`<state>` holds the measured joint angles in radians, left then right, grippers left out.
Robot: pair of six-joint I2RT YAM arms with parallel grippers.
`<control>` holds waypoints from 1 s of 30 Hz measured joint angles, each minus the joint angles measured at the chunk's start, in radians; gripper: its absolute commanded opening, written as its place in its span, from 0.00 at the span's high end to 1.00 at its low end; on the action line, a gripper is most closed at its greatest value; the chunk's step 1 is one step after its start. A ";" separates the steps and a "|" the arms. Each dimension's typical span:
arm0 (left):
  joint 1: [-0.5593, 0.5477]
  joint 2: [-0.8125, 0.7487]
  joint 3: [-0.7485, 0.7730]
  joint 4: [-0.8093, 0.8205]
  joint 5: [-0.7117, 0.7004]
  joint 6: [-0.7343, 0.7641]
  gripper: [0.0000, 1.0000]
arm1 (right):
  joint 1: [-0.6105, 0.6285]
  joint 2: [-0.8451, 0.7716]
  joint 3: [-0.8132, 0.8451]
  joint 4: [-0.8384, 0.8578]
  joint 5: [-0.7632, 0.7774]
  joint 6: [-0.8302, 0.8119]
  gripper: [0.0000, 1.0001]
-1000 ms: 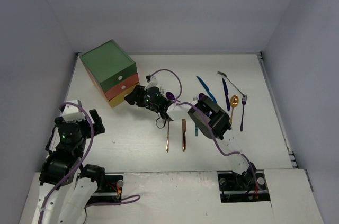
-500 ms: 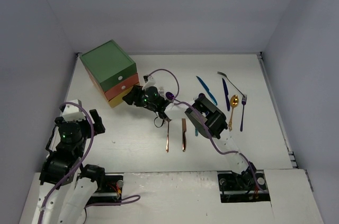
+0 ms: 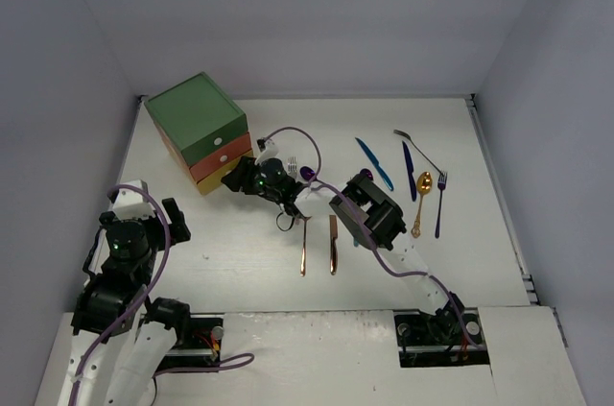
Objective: Sort the eating utensils into containers
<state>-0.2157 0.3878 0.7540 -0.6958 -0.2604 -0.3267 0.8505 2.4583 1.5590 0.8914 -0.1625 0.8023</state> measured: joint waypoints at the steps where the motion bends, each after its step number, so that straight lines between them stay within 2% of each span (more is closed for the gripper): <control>1: 0.000 0.000 0.000 -0.001 0.000 0.000 0.13 | 0.000 0.001 0.000 0.000 -0.001 0.000 0.53; 22: 0.000 0.003 0.000 -0.002 0.000 0.000 0.12 | -0.012 0.005 0.039 0.002 -0.003 -0.017 0.58; 30: 0.000 0.007 0.000 -0.002 0.000 0.000 0.13 | -0.013 0.007 0.048 0.002 -0.006 -0.017 0.64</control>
<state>-0.2157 0.3948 0.7540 -0.6983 -0.2600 -0.3271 0.8372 2.4657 1.6066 0.8932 -0.1682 0.7850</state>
